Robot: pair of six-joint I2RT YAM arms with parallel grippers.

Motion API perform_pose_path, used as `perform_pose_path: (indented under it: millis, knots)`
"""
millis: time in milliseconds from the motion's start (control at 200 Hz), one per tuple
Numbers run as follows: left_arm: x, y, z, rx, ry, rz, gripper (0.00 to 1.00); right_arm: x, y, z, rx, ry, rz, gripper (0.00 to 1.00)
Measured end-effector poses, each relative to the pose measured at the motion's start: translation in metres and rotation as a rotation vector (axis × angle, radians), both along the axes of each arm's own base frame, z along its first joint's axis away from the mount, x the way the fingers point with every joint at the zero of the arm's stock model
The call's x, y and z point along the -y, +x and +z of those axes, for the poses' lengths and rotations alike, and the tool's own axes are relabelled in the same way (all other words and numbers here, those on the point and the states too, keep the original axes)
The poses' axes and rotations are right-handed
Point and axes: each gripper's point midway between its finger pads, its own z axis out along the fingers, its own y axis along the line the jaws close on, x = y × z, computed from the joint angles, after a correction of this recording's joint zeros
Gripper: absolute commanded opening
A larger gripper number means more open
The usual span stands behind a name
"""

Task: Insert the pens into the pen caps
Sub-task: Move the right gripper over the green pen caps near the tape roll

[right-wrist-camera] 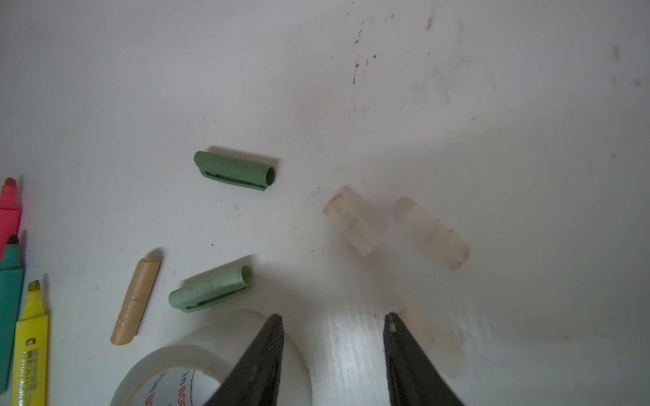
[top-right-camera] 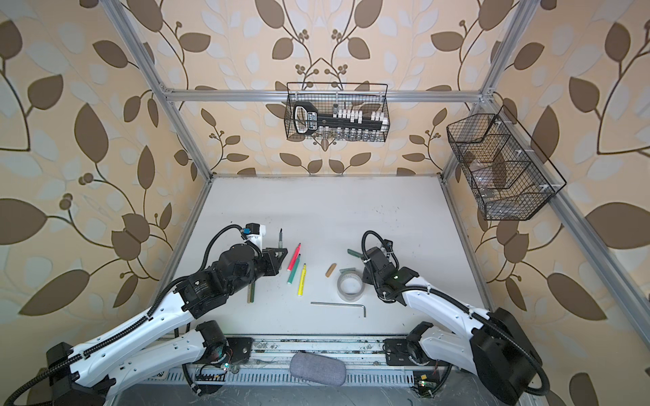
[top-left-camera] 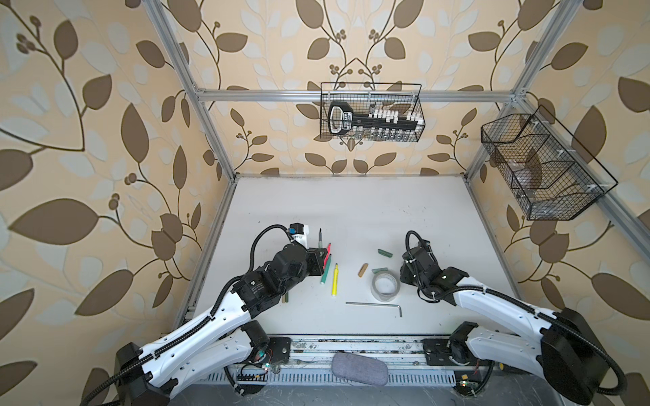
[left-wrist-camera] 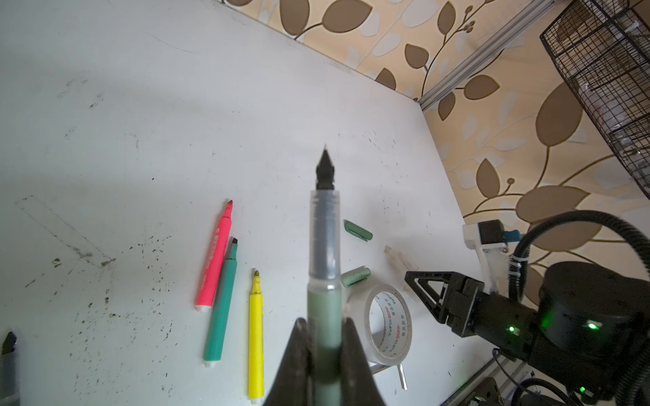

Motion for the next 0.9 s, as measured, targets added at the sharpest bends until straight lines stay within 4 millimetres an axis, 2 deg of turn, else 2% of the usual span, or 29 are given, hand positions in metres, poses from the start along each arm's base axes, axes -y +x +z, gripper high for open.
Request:
perform_pose_path:
  millis: [185, 335, 440, 535, 690, 765, 900]
  knots:
    - [-0.001, -0.001, -0.001, -0.005, 0.006, 0.000, 0.00, -0.035, -0.009, -0.020, -0.055, 0.008, 0.113, 0.44]
    - [-0.002, -0.002, 0.001, 0.001, -0.001, 0.001, 0.00, -0.071, -0.014, -0.015, -0.044, 0.029, 0.194, 0.46]
    - [-0.003, -0.003, 0.004, 0.007, -0.007, 0.000, 0.00, -0.086, -0.011, -0.008, -0.027, 0.032, 0.216, 0.50]
    - [-0.003, -0.003, 0.005, 0.009, -0.010, 0.000, 0.00, -0.083, -0.001, -0.001, -0.006, 0.020, 0.187, 0.51]
    - [-0.003, -0.003, 0.005, 0.010, -0.012, 0.001, 0.00, -0.060, 0.024, 0.012, 0.025, -0.016, 0.105, 0.53]
    - [-0.004, -0.003, 0.006, 0.010, -0.013, 0.001, 0.00, -0.056, 0.033, 0.016, 0.031, -0.034, 0.089, 0.55]
    - [-0.004, -0.004, 0.006, 0.011, -0.014, 0.001, 0.00, -0.057, 0.034, 0.012, 0.019, -0.056, 0.101, 0.62]
